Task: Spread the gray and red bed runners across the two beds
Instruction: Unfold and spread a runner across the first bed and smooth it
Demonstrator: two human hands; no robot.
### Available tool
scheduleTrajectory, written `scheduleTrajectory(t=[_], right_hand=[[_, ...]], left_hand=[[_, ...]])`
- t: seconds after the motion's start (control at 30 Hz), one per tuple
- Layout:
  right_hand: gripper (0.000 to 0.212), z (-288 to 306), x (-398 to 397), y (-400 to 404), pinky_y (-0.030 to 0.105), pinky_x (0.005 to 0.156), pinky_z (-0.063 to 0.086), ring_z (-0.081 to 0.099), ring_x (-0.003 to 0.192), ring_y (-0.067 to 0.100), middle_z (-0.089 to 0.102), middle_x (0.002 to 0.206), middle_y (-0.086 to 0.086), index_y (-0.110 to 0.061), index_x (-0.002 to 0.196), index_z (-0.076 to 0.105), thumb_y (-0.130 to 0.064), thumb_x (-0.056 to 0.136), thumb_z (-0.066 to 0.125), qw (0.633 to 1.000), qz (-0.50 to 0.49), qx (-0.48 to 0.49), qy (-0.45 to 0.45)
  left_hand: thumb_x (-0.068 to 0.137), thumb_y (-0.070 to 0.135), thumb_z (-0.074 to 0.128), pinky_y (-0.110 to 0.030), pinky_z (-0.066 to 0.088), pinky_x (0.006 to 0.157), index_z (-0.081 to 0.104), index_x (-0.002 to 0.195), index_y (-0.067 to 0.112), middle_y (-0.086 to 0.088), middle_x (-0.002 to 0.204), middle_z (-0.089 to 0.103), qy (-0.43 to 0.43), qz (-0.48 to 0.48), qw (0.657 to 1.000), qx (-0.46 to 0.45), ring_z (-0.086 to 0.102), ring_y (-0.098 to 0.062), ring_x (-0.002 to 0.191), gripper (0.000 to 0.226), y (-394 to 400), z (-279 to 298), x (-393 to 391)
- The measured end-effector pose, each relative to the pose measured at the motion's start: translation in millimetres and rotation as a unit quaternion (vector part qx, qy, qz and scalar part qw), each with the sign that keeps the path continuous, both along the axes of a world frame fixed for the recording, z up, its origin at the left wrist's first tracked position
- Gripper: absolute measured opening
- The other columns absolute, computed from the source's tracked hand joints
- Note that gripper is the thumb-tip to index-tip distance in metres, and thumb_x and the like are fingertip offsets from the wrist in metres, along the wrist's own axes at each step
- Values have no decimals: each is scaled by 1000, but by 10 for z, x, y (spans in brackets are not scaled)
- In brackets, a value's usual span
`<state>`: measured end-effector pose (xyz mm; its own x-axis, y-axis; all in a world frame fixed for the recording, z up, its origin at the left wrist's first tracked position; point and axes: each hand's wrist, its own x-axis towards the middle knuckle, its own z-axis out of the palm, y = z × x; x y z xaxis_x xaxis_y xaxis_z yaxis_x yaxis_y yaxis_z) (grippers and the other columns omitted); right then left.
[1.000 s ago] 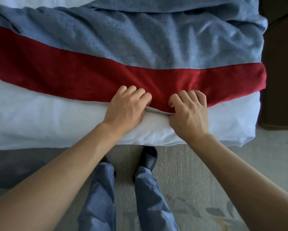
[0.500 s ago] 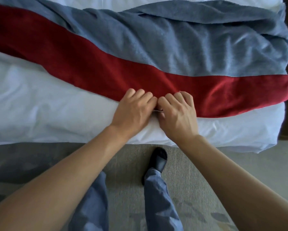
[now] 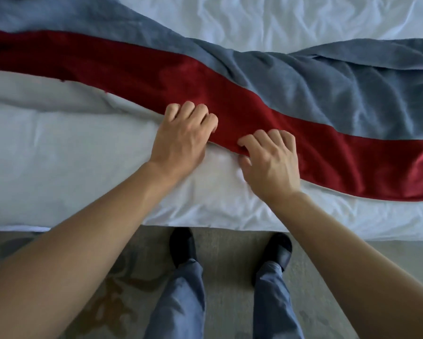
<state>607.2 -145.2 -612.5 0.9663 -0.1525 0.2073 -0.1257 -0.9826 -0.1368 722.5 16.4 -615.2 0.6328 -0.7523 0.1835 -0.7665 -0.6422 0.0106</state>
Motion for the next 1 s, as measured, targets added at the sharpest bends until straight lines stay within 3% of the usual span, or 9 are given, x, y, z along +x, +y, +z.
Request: scheduleTrajectory(t=[0.2, 0.37, 0.5, 0.6, 0.77, 0.9, 1.0], right_hand=[[14, -86, 20, 39, 43, 82, 41, 54, 70, 29, 61, 71, 1, -16, 80, 70, -4, 75, 64, 999, -38, -28, -9], [13, -35, -124, -95, 46, 86, 40, 55, 76, 31, 62, 77, 3, -14, 84, 70, -4, 79, 62, 996, -74, -30, 24], [16, -31, 169, 197, 45, 85, 40, 57, 79, 30, 62, 82, 3, -16, 90, 68, -10, 76, 67, 1000, -26, 1, 10], [6, -44, 456, 455, 42, 84, 41, 55, 74, 27, 61, 78, 1, -17, 85, 67, -15, 80, 66, 999, 19, 24, -16], [10, -72, 380, 338, 43, 83, 42, 54, 70, 28, 61, 68, 1, -15, 77, 67, -11, 86, 64, 999, 30, 13, -3], [6, -24, 436, 439, 42, 86, 40, 57, 75, 29, 63, 78, 3, -14, 88, 68, -12, 83, 66, 999, 33, 24, 16], [26, -32, 659, 779, 41, 87, 39, 57, 82, 27, 63, 87, 2, -15, 102, 68, -17, 77, 69, 997, 38, 46, 39]], left_hand=[[83, 4, 56, -37, 33, 76, 59, 79, 19, 1, 78, 54, -10, 3, 999, -45, 51, -25, 78, 16, 357, -59, 288], [83, 15, 55, -41, 35, 85, 61, 95, 21, 1, 98, 61, 9, 38, 998, -58, 55, -26, 94, 15, 580, -72, 340], [84, 14, 54, -42, 33, 84, 63, 88, 20, 2, 85, 60, 11, 51, 997, -49, 53, -27, 86, 12, 726, -112, 402], [83, 10, 55, -41, 34, 80, 60, 83, 20, 3, 77, 56, 10, 39, 998, -46, 51, -26, 80, 10, 694, -78, 322], [82, 12, 58, -41, 35, 80, 59, 89, 21, 1, 86, 55, 4, 56, 998, -5, 51, -26, 84, 11, 897, -26, 362], [79, 10, 59, -41, 31, 78, 58, 84, 20, 1, 81, 55, 20, 102, 994, 17, 50, -27, 82, 11, 1052, 16, 509], [78, 8, 60, -40, 31, 78, 56, 81, 20, 2, 74, 52, 27, 76, 997, -3, 49, -25, 78, 13, 1096, -35, 433]])
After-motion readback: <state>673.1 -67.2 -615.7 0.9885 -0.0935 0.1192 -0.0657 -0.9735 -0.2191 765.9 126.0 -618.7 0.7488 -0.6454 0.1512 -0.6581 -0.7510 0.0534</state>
